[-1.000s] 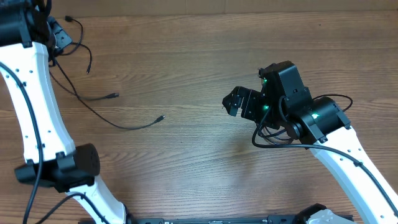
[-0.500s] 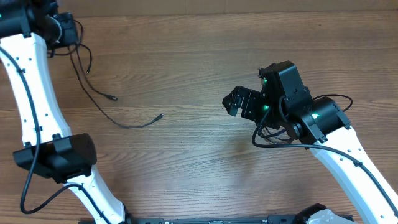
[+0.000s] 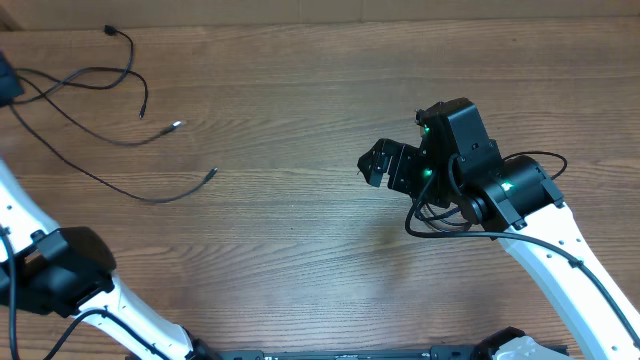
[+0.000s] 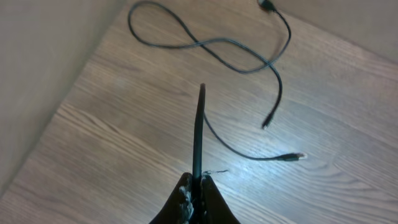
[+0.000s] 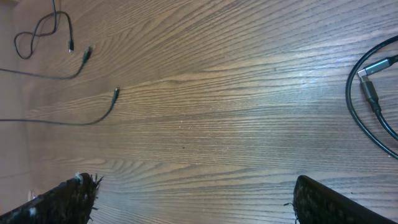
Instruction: Untangle cables
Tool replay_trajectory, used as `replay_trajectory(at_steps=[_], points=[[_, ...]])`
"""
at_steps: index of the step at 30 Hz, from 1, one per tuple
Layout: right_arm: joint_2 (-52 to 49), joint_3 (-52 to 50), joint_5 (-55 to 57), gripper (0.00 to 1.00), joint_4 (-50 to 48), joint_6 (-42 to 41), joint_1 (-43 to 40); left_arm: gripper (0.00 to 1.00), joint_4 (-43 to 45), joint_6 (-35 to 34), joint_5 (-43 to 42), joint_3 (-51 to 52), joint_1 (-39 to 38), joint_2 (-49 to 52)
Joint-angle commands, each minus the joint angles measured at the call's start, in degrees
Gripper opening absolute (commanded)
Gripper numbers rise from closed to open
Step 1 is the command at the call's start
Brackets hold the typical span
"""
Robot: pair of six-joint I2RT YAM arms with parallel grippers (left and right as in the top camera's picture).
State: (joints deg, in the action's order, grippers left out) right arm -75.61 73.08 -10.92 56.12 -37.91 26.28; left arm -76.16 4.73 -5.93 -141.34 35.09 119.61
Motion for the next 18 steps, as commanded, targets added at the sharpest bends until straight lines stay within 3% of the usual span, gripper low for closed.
replay_trajectory(at_steps=[1, 9, 16, 17, 18], points=[[0.2, 0.4, 0.8, 1.0, -0.4, 0.1, -0.1, 0.05, 1.7, 4.2, -4.0, -0.1, 2.8, 2.5], [0.2, 0.4, 0.8, 1.0, -0.4, 0.1, -0.1, 0.04, 10.7, 4.5, -3.1, -0.1, 6.6, 8.5], [0.2, 0.4, 0.8, 1.0, -0.4, 0.1, -0.1, 0.06, 14.0, 0.2, 10.4, -0.1, 8.4, 12.8], [0.2, 0.4, 0.8, 1.0, -0.4, 0.1, -0.1, 0.23, 14.0, -1.1, 10.9, -0.1, 8.6, 13.0], [0.2, 0.4, 0.8, 1.0, -0.4, 0.1, -0.1, 0.47, 13.9, -2.3, 10.8, -0.1, 8.9, 13.2]])
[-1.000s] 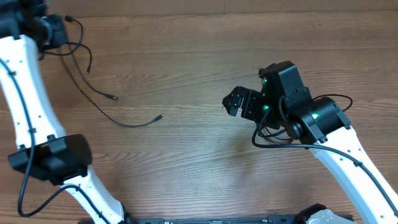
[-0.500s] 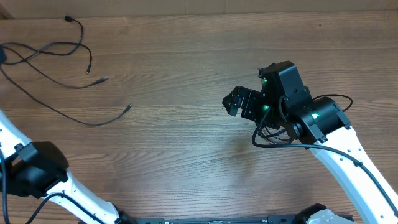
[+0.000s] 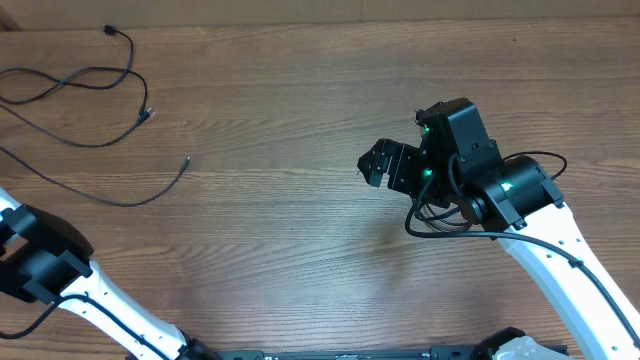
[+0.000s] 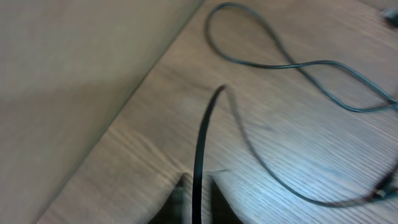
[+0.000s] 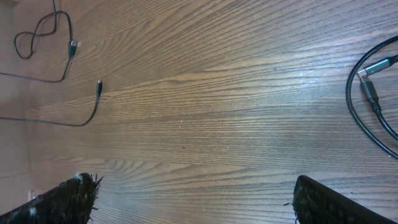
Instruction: Untangle cables
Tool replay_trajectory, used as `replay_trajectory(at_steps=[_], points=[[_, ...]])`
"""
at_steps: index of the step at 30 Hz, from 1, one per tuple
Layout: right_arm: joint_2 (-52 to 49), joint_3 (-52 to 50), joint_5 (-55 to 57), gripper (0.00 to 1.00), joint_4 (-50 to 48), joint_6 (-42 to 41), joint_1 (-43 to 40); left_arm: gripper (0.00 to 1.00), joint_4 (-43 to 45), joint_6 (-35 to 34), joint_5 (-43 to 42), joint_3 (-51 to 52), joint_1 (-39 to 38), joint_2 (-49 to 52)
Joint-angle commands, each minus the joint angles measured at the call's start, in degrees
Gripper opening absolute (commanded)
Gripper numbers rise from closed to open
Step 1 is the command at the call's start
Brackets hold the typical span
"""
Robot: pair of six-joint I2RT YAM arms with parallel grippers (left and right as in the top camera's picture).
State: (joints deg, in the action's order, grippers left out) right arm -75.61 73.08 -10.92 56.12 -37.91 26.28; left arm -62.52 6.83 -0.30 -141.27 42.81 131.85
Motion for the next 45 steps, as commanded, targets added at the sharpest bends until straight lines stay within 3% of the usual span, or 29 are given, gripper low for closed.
replay_trajectory(at_steps=[1, 2, 3, 4, 5, 6, 9, 11, 12, 15, 17, 19, 20, 21, 22, 23, 32, 36, 41, 45], points=[[0.2, 0.4, 0.8, 1.0, -0.4, 0.1, -0.1, 0.46, 0.2, -5.6, 5.1, -0.2, 1.4, 0.9], [0.2, 0.4, 0.8, 1.0, -0.4, 0.1, -0.1, 0.36, 0.1, -6.6, 5.0, -0.2, 1.6, 0.9], [0.2, 0.4, 0.8, 1.0, -0.4, 0.1, -0.1, 0.39, 0.0, -7.4, 4.2, -0.2, 1.8, 0.9], [0.2, 0.4, 0.8, 1.0, -0.4, 0.1, -0.1, 0.54, -0.2, -7.7, 2.8, -0.2, 2.0, 0.9], [0.2, 0.4, 0.8, 1.0, -0.4, 0.1, -0.1, 0.81, -0.4, -7.7, 1.3, -0.2, 2.1, 0.9], [0.2, 0.4, 0.8, 1.0, -0.4, 0.1, -0.1, 0.93, -0.9, -7.7, -0.3, -0.2, 2.2, 0.9], [0.2, 0.4, 0.8, 1.0, -0.4, 0.1, -0.1, 0.93, -3.1, -7.7, -4.6, -0.2, 2.2, 0.9], [0.2, 0.4, 0.8, 1.0, -0.4, 0.1, -0.1, 0.66, -4.8, -7.7, -7.4, -0.2, 2.0, 0.9], [0.2, 0.4, 0.8, 1.0, -0.4, 0.1, -0.1, 0.65, -5.6, -7.7, -8.9, -0.2, 1.9, 0.9], [0.2, 0.4, 0.8, 1.0, -0.4, 0.1, -0.1, 0.78, -7.6, -7.7, -14.1, -0.2, 1.4, 1.0], [0.2, 0.4, 0.8, 1.0, -0.4, 0.1, -0.1, 0.65, -8.3, -7.7, -18.2, -0.2, 0.7, 1.0], [0.2, 0.4, 0.8, 1.0, -0.4, 0.1, -0.1, 0.62, -8.9, -7.7, -21.2, -0.2, -0.3, 1.2], [0.2, 0.4, 0.8, 1.0, -0.4, 0.1, -0.1, 0.65, -8.9, -7.7, -21.8, -0.2, -1.1, 1.6], [0.2, 0.4, 0.8, 1.0, -0.4, 0.1, -0.1, 0.74, -8.9, -7.7, -21.8, -0.2, -1.8, 1.8], [0.2, 0.4, 0.8, 1.0, -0.4, 0.1, -0.1, 0.92, -9.0, -7.7, -21.7, -0.2, -2.5, 2.0], [0.2, 0.4, 0.8, 1.0, -0.4, 0.1, -0.1, 1.0, -9.4, -7.7, -21.6, -0.2, -3.5, 2.6], [0.2, 0.4, 0.8, 1.0, -0.4, 0.1, -0.1, 1.0, -13.2, -24.4, -23.8, -0.2, -11.6, 9.5], [0.2, 0.4, 0.8, 1.0, -0.4, 0.1, -0.1, 0.99, -12.7, -27.0, -15.9, -0.2, -14.0, 12.2], [0.2, 0.4, 0.8, 1.0, -0.4, 0.1, -0.1, 1.0, -14.8, -46.6, -1.9, -0.2, -15.2, 13.6], [0.2, 0.4, 0.8, 1.0, -0.4, 0.1, -0.1, 1.0, -14.7, -55.1, 1.5, -0.2, -15.1, 14.0]])
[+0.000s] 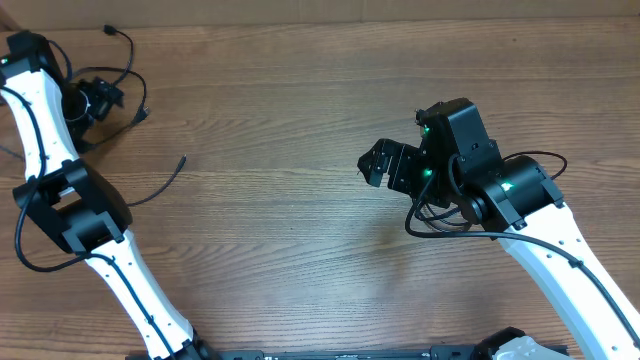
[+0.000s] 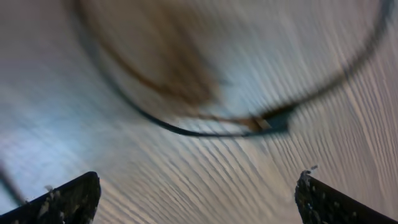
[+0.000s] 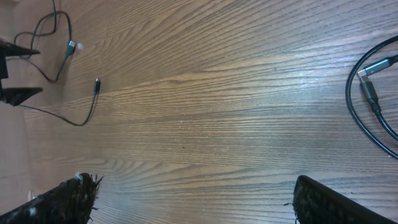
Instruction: Untangle cables
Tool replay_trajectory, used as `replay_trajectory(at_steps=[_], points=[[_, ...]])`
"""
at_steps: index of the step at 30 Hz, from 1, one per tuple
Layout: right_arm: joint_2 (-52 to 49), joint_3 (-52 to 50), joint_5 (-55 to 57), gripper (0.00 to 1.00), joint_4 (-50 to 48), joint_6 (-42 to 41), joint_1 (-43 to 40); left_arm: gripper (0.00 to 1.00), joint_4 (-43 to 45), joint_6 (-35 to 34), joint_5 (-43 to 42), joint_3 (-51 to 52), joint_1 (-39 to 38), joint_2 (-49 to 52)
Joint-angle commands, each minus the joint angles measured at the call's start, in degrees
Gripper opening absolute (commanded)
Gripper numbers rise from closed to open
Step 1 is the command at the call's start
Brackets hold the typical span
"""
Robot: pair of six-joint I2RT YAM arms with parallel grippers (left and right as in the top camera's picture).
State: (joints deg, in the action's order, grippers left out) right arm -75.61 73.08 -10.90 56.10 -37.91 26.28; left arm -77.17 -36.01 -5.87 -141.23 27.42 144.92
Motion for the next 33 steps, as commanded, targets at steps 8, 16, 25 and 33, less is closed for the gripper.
replay_trajectory(at_steps=[8, 16, 25, 33], points=[[0.2, 0.4, 0.8, 1.0, -0.4, 0.1, -0.1, 1.0, 2.0, -20.8, 6.3, -0.2, -0.8, 4.9], [0.2, 0.4, 0.8, 1.0, -0.4, 0.1, -0.1, 0.84, 4.8, -20.8, 6.3, -0.2, -1.6, 8.4], [0.2, 0.4, 0.8, 1.0, -0.4, 0.1, -0.1, 0.08, -0.3, -17.9, 9.2, -0.3, -1.2, 8.8], [0.2, 0.4, 0.8, 1.0, -0.4, 0.1, -0.1, 0.04, -9.5, -18.0, 9.0, -0.4, 2.8, 2.7]])
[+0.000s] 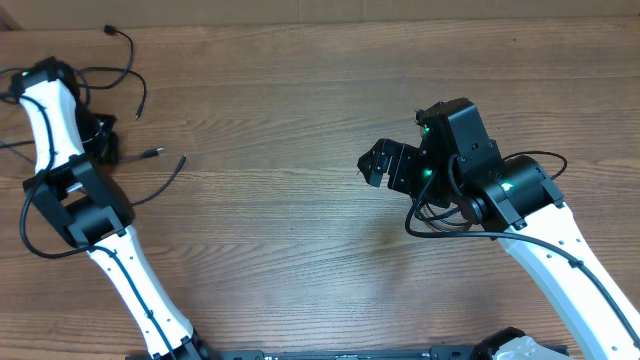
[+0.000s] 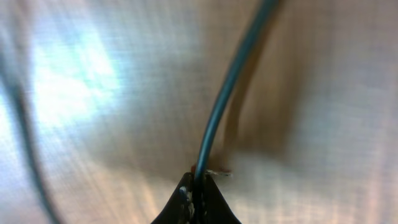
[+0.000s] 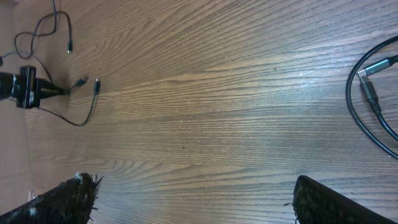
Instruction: Untangle cables
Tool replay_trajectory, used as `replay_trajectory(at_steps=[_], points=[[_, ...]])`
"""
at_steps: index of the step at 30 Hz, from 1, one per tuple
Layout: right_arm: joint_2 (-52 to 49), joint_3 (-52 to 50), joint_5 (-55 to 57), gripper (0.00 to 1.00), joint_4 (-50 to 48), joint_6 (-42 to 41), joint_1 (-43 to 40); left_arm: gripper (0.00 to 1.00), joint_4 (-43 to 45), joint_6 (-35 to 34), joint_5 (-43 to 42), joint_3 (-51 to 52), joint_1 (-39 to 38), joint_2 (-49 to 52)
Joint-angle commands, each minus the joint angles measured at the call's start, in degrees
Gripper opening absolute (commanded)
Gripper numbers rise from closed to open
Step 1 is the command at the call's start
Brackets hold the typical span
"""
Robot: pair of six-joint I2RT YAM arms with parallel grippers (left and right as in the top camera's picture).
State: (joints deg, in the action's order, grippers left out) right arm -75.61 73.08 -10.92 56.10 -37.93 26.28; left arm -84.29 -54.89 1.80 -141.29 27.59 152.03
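Several thin black cables lie tangled at the table's far left. One loop [image 1: 128, 62] runs from a plug near the back edge. A silver-tipped plug [image 1: 155, 153] and a black cable end [image 1: 183, 158] lie side by side. My left gripper [image 1: 100, 135] is beside them, shut on a dark cable [image 2: 221, 106] that runs up out of its closed jaws; this view is blurred. My left gripper [image 2: 198, 180] sits low over the wood. My right gripper [image 1: 375, 165] hangs open over bare wood at mid-table, far from the tangle, its fingers [image 3: 68, 199] spread wide.
A separate coiled black cable with a grey plug [image 3: 372, 81] lies on the right under my right arm [image 1: 500, 190]. The table's back edge [image 1: 320, 20] runs along the top, and the tangle lies close to the left edge.
My left gripper was open over the cable loop farther back; now it is shut on a cable nearer the front. The silver-tipped plug now lies beside the black cable end. The right arm is unmoved.
My left gripper was shut on a cable off the table's left side, with the cable ends stretched rightward. Then the ends lay farther left. Later the gripper stood open over the tangle at the back left. Now it grips a cable again.
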Motion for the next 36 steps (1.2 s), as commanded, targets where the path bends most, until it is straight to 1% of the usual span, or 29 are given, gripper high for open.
replay_trajectory(at_steps=[1, 3, 5, 7, 9, 10, 11, 12, 13, 15, 16, 18, 21, 23, 24, 27, 28, 29, 32, 35, 36], points=[[0.2, 0.4, 0.8, 1.0, -0.4, 0.1, -0.1, 0.04, -3.7, 0.9, 1.4, -0.3, 3.2, -5.3], [0.2, 0.4, 0.8, 1.0, -0.4, 0.1, -0.1, 0.04, -7.0, 0.9, 1.3, -0.3, 4.2, -6.9], [0.2, 0.4, 0.8, 1.0, -0.4, 0.1, -0.1, 0.09, -11.3, 0.9, 2.9, -0.3, 6.1, -7.9], [0.2, 0.4, 0.8, 1.0, -0.4, 0.1, -0.1, 0.11, -12.5, 1.4, 3.5, -0.2, 7.3, -7.8], [0.2, 0.4, 0.8, 1.0, -0.4, 0.1, -0.1, 0.12, -12.5, 4.0, 3.5, 0.2, 8.3, -7.7], [0.2, 0.4, 0.8, 1.0, -0.4, 0.1, -0.1, 0.16, -12.5, 4.7, 3.5, 0.4, 9.0, -7.7], [0.2, 0.4, 0.8, 1.0, -0.4, 0.1, -0.1, 0.31, -12.5, 4.8, 3.3, 0.4, 9.2, -7.7], [0.2, 0.4, 0.8, 1.0, -0.4, 0.1, -0.1, 0.41, -12.5, 5.0, 3.6, 0.4, 9.5, -7.7], [0.2, 0.4, 0.8, 1.0, -0.4, 0.1, -0.1, 0.48, -12.1, 5.5, 3.9, 0.4, 9.5, -7.7], [0.2, 0.4, 0.8, 1.0, -0.4, 0.1, -0.1, 0.66, -9.7, 8.2, 4.0, 0.4, 9.6, -7.7], [0.2, 0.4, 0.8, 1.0, -0.4, 0.1, -0.1, 0.7, -7.8, 10.3, 3.9, 0.4, 9.6, -7.7], [0.2, 0.4, 0.8, 1.0, -0.4, 0.1, -0.1, 0.7, -3.6, 15.1, 3.7, 0.3, 9.5, -7.7], [0.2, 0.4, 0.8, 1.0, -0.4, 0.1, -0.1, 0.74, 2.3, 17.7, 3.7, 0.3, 9.6, -7.7], [0.2, 0.4, 0.8, 1.0, -0.4, 0.1, -0.1, 0.82, 6.9, 17.7, 3.7, 0.3, 9.8, -7.7], [0.2, 0.4, 0.8, 1.0, -0.4, 0.1, -0.1, 0.88, 11.3, 18.4, 3.7, 0.3, 10.0, -7.7], [0.2, 0.4, 0.8, 1.0, -0.4, 0.1, -0.1, 0.88, 17.1, 23.1, 3.8, 0.3, 10.0, -7.7], [0.2, 0.4, 0.8, 1.0, -0.4, 0.1, -0.1, 0.91, 18.3, 24.0, 4.4, 0.3, 10.0, -7.7], [0.2, 0.4, 0.8, 1.0, -0.4, 0.1, -0.1, 0.93, 19.0, 24.1, 5.6, 0.3, 10.0, -7.7], [0.2, 0.4, 0.8, 1.0, -0.4, 0.1, -0.1, 0.94, 20.1, 24.1, 9.6, 0.4, 10.3, -7.7], [0.2, 0.4, 0.8, 1.0, -0.4, 0.1, -0.1, 0.79, 20.3, 24.1, 11.5, 0.4, 11.3, -7.3], [0.2, 0.4, 0.8, 1.0, -0.4, 0.1, -0.1, 0.7, 20.3, 24.1, 11.4, 0.4, 11.7, -7.0]])
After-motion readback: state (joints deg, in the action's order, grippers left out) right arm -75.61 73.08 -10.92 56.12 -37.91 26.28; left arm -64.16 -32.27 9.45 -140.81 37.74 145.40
